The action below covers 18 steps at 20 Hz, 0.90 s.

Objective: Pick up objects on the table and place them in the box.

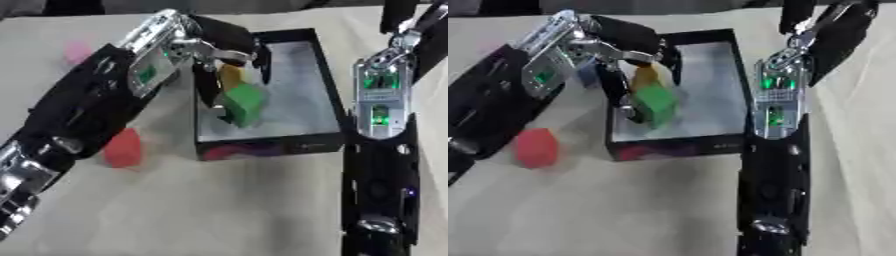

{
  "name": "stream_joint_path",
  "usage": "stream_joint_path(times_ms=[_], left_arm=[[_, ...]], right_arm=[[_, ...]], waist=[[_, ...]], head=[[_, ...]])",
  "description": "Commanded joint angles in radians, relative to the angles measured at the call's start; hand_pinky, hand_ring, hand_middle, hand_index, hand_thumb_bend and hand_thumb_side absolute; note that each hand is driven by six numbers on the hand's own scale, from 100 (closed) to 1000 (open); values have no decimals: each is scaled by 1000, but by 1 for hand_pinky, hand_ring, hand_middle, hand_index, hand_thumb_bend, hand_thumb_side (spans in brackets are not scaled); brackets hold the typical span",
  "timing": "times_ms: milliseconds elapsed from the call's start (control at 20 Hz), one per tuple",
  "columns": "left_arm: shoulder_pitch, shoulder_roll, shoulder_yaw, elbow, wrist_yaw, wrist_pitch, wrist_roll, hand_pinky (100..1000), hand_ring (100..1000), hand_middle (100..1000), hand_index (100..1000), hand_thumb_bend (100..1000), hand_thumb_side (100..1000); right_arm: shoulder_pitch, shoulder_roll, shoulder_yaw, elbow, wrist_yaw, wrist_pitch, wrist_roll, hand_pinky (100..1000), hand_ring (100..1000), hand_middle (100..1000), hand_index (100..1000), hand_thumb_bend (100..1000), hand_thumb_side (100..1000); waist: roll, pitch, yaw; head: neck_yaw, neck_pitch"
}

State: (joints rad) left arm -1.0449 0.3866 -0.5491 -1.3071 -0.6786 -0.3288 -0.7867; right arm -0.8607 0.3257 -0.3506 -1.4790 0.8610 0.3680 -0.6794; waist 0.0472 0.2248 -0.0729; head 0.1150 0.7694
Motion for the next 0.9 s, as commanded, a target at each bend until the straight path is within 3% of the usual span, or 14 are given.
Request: stream_joint_path(times_ms=[50,100,150,550,900], left_arm=[[-11,19,30,-26,13,-33,-57,864,876,863,914,736,368],[-10,24,39,-40,19,-25,-49,862,874,859,907,649,413],[-10,33,48,-57,25,-16,-39,860,872,855,899,722,368],[61,207,179,-239,143,102,71,850,880,835,893,704,351],[149,391,163,-270,157,215,60,875,898,847,892,738,348]], right_arm=[[-10,1,7,-18,-5,-4,-4,811,728,731,821,100,709],[-9,1,7,-18,-6,-4,-5,811,728,731,821,100,709],[-7,0,7,-17,-6,-4,-5,811,728,731,821,100,710],[-13,-41,-10,-3,-10,11,-14,812,728,732,821,100,713],[-21,-59,-15,13,-16,17,-20,813,729,732,822,100,717]], waist=[[9,-20,4],[9,-21,5],[9,-23,8],[13,-34,56],[16,-29,83]], head=[[-4,1],[-4,1],[-6,1],[-46,1],[-66,1]])
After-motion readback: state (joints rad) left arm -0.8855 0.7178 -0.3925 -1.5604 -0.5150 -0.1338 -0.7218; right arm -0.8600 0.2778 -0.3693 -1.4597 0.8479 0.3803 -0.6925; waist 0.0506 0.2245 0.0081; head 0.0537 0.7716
